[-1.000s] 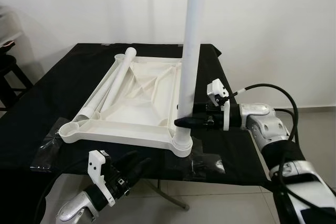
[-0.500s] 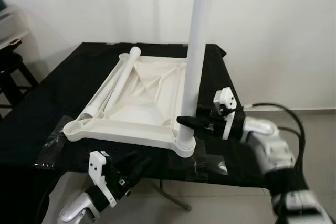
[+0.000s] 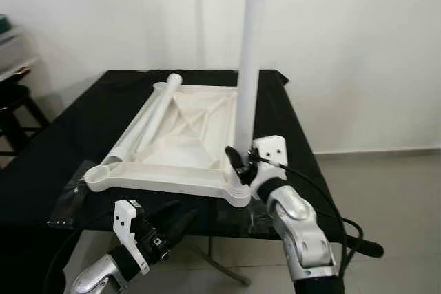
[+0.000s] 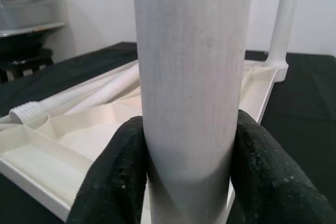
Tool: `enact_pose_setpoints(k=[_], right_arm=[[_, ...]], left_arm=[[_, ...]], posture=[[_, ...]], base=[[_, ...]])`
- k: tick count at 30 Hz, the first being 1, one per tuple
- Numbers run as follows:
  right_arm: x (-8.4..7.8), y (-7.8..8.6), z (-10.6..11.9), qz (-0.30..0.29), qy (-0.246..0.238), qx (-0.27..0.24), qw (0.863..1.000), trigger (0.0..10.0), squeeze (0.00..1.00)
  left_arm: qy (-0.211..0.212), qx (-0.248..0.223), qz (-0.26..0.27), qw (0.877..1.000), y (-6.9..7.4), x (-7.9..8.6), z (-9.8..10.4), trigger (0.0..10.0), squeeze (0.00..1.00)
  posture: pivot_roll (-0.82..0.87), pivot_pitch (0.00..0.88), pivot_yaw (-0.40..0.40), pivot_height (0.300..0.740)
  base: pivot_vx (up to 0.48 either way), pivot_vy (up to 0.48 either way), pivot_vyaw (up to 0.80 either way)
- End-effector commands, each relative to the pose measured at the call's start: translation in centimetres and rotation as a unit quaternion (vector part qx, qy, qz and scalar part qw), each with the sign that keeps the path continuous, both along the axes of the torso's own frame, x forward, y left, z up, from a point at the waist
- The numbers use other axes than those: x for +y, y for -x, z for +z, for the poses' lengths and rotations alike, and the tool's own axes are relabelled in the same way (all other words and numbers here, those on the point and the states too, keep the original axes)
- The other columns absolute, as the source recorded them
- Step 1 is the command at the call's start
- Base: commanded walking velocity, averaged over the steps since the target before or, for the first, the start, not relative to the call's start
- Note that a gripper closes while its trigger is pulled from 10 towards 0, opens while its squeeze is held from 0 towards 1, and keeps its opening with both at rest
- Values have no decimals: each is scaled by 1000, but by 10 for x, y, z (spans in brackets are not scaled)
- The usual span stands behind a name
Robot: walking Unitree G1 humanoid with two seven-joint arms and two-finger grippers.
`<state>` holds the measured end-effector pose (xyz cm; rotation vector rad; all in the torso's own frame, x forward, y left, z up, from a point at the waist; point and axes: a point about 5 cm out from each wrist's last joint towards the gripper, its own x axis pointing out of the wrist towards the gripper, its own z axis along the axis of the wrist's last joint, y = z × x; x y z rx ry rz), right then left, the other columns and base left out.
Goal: Building children table
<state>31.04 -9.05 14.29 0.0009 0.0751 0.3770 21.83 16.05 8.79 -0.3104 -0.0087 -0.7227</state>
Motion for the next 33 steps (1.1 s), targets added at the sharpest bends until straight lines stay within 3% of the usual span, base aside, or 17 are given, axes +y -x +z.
enact_pose_setpoints(k=[1,2,3,6,7,8,9,10,12,13,14,21,22,23,29,33], right_arm=[[-4,2,-23,7,8,72,997,10000,741],[-4,2,-23,7,8,72,997,10000,741],[1,0,-15,51,-8,63,997,10000,1000],[4,-3,-3,86,-24,45,995,10000,1000],[4,-7,14,159,-26,7,987,10000,1000],[2,-12,27,216,-7,-29,976,10000,482],[2,-12,27,216,-7,-29,976,10000,482],[0,-14,35,267,11,-48,963,10000,0],[-7,-22,42,332,41,-57,941,10000,0],[-7,-22,42,332,41,-57,941,10000,0],[-11,-26,43,354,55,-54,932,10000,0],[-25,-44,50,371,74,-37,925,10000,0],[-29,-48,53,371,79,-33,925,7451,0],[-34,-51,56,379,77,-26,922,0,0],[-46,-53,55,409,72,-9,910,0,0],[-53,-47,40,418,65,8,906,0,0]], left_arm=[[-2,2,3,1000,0,2,0,10000,0],[-2,2,3,1000,0,2,0,10000,0],[-2,2,3,1000,0,1,0,10000,0],[-1,3,3,1000,0,1,1,10000,0],[0,3,2,1000,-1,0,1,10000,0],[2,3,2,1000,-2,0,1,10000,0],[2,3,2,1000,-2,0,1,10000,0],[2,3,2,1000,-3,-1,1,10000,0],[3,2,3,1000,-5,-1,1,10000,0],[3,2,3,1000,-5,-1,1,10000,0],[3,2,3,1000,-6,-2,1,10000,0],[2,1,4,1000,-7,-3,0,10000,0],[1,1,4,1000,-7,-3,0,10000,0],[1,1,4,1000,-7,-3,0,10000,0],[0,1,5,1000,-6,-2,-1,10000,0],[0,3,4,1000,-5,0,-1,10000,0]], posture=[[43,0,13,740],[43,0,13,740],[43,0,15,740],[41,0,12,740],[39,0,13,740],[38,0,11,740],[38,0,11,740],[39,0,8,740],[45,0,8,740],[45,0,8,740],[48,0,6,740],[52,0,0,740],[53,0,-1,740],[54,0,-1,740],[53,0,3,740],[48,0,9,740]], base=[[0,0,0],[0,0,0],[0,0,0],[0,0,0],[0,0,0],[0,0,0],[0,0,0],[0,0,0],[0,0,0],[0,0,0],[0,0,0],[0,0,0],[0,0,0],[0,0,0],[0,0,0],[0,0,0]])
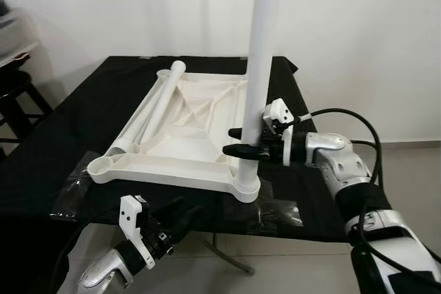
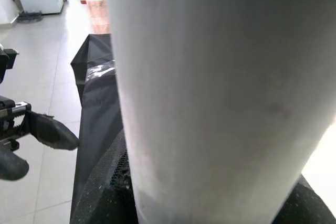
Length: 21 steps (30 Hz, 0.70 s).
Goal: Building children table
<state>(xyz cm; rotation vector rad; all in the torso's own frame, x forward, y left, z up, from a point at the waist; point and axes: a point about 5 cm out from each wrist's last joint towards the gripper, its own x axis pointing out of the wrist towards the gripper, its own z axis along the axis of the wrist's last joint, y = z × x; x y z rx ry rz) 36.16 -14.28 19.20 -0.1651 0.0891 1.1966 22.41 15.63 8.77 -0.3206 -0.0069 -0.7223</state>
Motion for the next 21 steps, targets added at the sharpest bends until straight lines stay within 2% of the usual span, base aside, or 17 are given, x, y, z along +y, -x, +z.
enact_pose_setpoints(k=[1,3,4,5,7,8,9,10,11,12,13,15,17,18,20,21], right_arm=[[-2,6,-14,15,6,14,1000,0,0],[-4,7,-18,8,2,16,1000,0,0],[-5,9,-24,-13,0,18,1000,0,0],[-4,12,-33,-47,7,23,999,0,0],[3,21,-61,-177,15,56,982,0,0],[3,21,-61,-177,15,56,982,0,0],[8,32,-83,-397,6,63,916,0,0],[6,38,-89,-480,-1,67,875,0,0],[18,58,-99,-491,-14,85,867,0,0],[18,58,-99,-491,-14,85,867,0,0],[28,70,-104,-482,-26,99,870,0,0],[45,82,-107,-448,-34,108,887,0,0],[47,82,-107,-445,-33,107,888,0,0],[47,71,-101,-428,-27,86,900,0,0],[47,71,-101,-428,-27,86,900,0,0],[46,64,-97,-416,-19,76,906,9216,0]], left_arm=[[-5,1,4,1000,2,4,-1,10000,0],[-4,1,4,1000,2,5,-1,10000,0],[-4,1,4,1000,3,5,-1,10000,0],[-4,0,4,1000,4,5,0,10000,0],[-5,1,4,1000,6,7,0,10000,0],[-5,1,4,1000,6,7,0,10000,0],[-6,2,4,1000,7,9,0,10000,0],[-6,2,4,1000,7,9,0,10000,0],[-6,4,3,1000,7,10,0,10000,0],[-6,4,3,1000,7,10,0,10000,0],[-7,5,2,1000,7,10,0,10000,0],[-8,7,-3,1000,7,9,-1,10000,0],[-9,8,-3,1000,6,9,-1,10000,0],[-6,9,-3,1000,6,8,-2,10000,0],[-6,9,-3,1000,6,8,-2,10000,0],[-5,8,-1,1000,6,8,-2,10000,0]], posture=[[48,0,9,740],[48,0,9,740],[48,0,7,740],[50,0,3,740],[48,0,4,740],[48,0,4,740],[42,0,14,740],[42,0,14,740],[43,0,23,740],[43,0,23,740],[43,0,23,740],[29,0,29,740],[29,0,29,740],[36,0,13,740],[36,0,13,740],[42,0,8,740]], base=[[0,0,0],[0,0,0],[0,0,0],[0,0,0],[0,0,0],[0,0,0],[0,0,0],[0,0,0],[0,0,0],[0,0,0],[0,0,0],[0,0,0],[0,0,0],[0,0,0],[0,0,0],[0,0,0]])
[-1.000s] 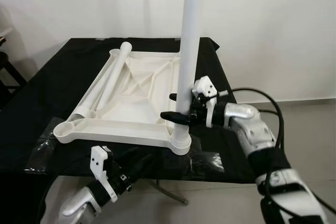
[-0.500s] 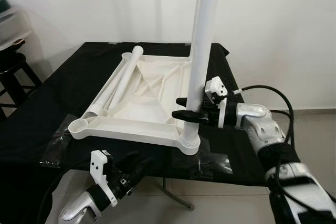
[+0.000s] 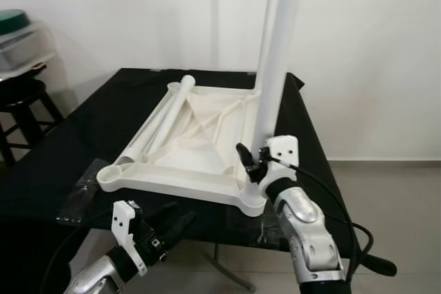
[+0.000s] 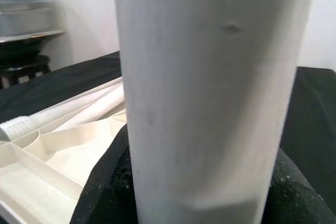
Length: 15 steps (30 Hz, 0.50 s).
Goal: Building children table
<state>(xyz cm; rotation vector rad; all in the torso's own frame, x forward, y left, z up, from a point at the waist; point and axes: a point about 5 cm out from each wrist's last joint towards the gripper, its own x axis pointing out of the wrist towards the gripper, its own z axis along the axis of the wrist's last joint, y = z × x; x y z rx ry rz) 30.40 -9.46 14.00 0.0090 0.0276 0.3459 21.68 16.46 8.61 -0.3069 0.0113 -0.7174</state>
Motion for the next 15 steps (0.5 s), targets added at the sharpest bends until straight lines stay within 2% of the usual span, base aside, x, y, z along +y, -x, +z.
enact_pose_setpoints(k=[1,2,3,4,6,9,11,12,13,14,15], right_arm=[[1,-1,-38,35,17,97,995,10000,0],[1,-1,-38,35,17,97,995,10000,0],[3,-6,-30,58,10,89,994,10000,1000],[3,-6,-30,58,10,89,994,10000,1000],[5,-14,-16,94,5,75,993,10000,1000],[3,-21,11,166,7,23,986,10000,1000],[3,-22,15,185,9,14,983,10000,1000],[0,-23,21,229,21,-6,973,10000,631],[-1,-24,25,258,31,-18,966,10000,0],[-1,-24,25,258,31,-18,966,10000,0],[-6,-27,29,289,45,-29,956,10000,0]], left_arm=[[4,1,1,1000,-2,0,-1,10000,0],[4,1,1,1000,-2,0,-1,10000,0],[2,-1,2,1000,-3,0,0,10000,0],[2,-1,2,1000,-3,0,0,10000,0],[1,-3,4,1000,-3,0,0,10000,0],[4,-3,4,1000,-3,-3,1,10000,0],[4,-3,4,1000,-4,-3,0,10000,0],[4,-2,2,1000,-4,-3,0,10000,0],[5,-1,1,1000,-5,-3,0,10000,0],[5,-1,1,1000,-5,-3,0,10000,0],[5,0,0,1000,-6,-3,0,10000,0]], posture=[[51,0,7,740],[51,0,7,740],[48,0,12,740],[48,0,12,740],[44,0,5,740],[61,0,6,740],[60,0,8,740],[61,0,11,740],[61,0,11,740],[61,0,11,740],[54,0,18,740]], base=[[0,0,0],[0,0,0],[0,0,0],[0,0,0],[0,0,0],[0,0,0],[0,0,0],[0,0,0],[0,0,0],[0,0,0],[0,0,0]])
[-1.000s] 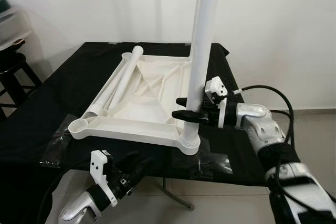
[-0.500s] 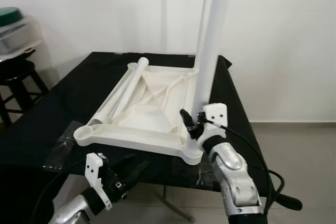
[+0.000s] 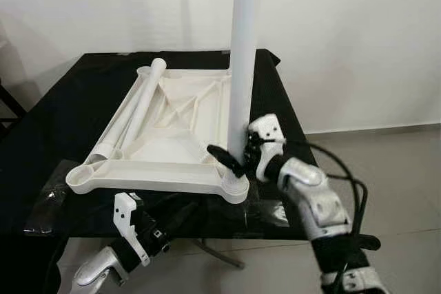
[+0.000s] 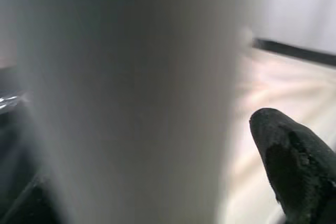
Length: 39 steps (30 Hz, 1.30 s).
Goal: Building children table
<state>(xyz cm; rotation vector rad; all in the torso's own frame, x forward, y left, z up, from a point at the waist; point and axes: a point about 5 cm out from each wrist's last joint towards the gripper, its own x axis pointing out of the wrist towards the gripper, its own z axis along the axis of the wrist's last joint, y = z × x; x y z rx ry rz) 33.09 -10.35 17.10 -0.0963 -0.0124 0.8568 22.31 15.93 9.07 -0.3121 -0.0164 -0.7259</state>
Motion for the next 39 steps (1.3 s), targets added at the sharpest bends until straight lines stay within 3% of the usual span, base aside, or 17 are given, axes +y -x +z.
enact_pose_setpoints(k=[1,9,10,11,12,18,23,27,28,29,30,31,32,33,34,38,39], right_arm=[[-7,-7,5,75,22,-10,997,10000,0],[-29,-26,29,176,66,-5,982,10000,0],[-29,-28,31,189,66,0,980,2941,0],[-29,-28,31,189,66,0,980,2941,0],[-29,-28,31,204,61,9,977,0,0],[-30,-27,25,225,54,26,973,0,0],[-41,-24,10,184,46,35,981,0,0],[-55,-11,-7,109,51,44,992,0,0],[-54,-5,-21,40,43,72,996,0,0],[-48,-1,-38,-141,18,80,987,0,0],[-48,-1,-38,-141,18,80,987,0,0],[-31,26,-67,-227,6,127,965,0,0],[-31,26,-67,-227,6,127,965,0,0],[-22,46,-81,-283,-1,160,946,0,0],[0,59,-88,-287,-16,175,942,0,0],[10,49,-82,-270,-14,157,950,0,0],[10,38,-76,-266,-5,141,954,1098,0]], left_arm=[[-2,11,2,1000,1,2,-5,10000,0],[-1,10,4,1000,1,1,-5,10000,0],[-2,10,3,1000,1,2,-4,10000,0],[-2,10,3,1000,1,2,-4,10000,0],[-2,10,4,1000,1,2,-4,10000,0],[-2,10,5,1000,3,3,-4,10000,0],[-2,12,4,1000,4,3,-4,10000,0],[-1,12,5,1000,7,4,-3,10000,0],[-1,13,4,1000,8,5,-3,10000,0],[-1,14,4,1000,8,7,-3,10000,0],[-1,14,4,1000,8,7,-3,10000,0],[-1,14,4,1000,8,8,-3,10000,0],[-1,14,4,1000,8,8,-3,10000,0],[-1,15,4,1000,8,9,-2,10000,0],[-4,16,-1,1000,6,9,-2,10000,0],[-5,17,-3,1000,5,8,-3,10000,0],[-3,17,-1,1000,4,8,-3,10000,0]], posture=[[53,0,11,740],[74,0,6,740],[71,0,9,740],[71,0,9,740],[71,0,7,740],[78,0,10,740],[69,0,15,740],[57,0,17,740],[55,0,10,740],[38,0,21,740],[38,0,21,740],[30,0,38,740],[30,0,38,740],[33,0,39,740],[18,0,57,740],[24,0,48,740],[27,0,44,740]], base=[[0,0,0],[0,0,0],[0,0,0],[0,0,0],[0,0,0],[0,0,0],[0,0,0],[0,0,0],[0,0,0],[0,0,0],[0,0,0],[0,0,0],[0,0,0],[0,0,0],[0,0,0],[0,0,0],[0,0,0]])
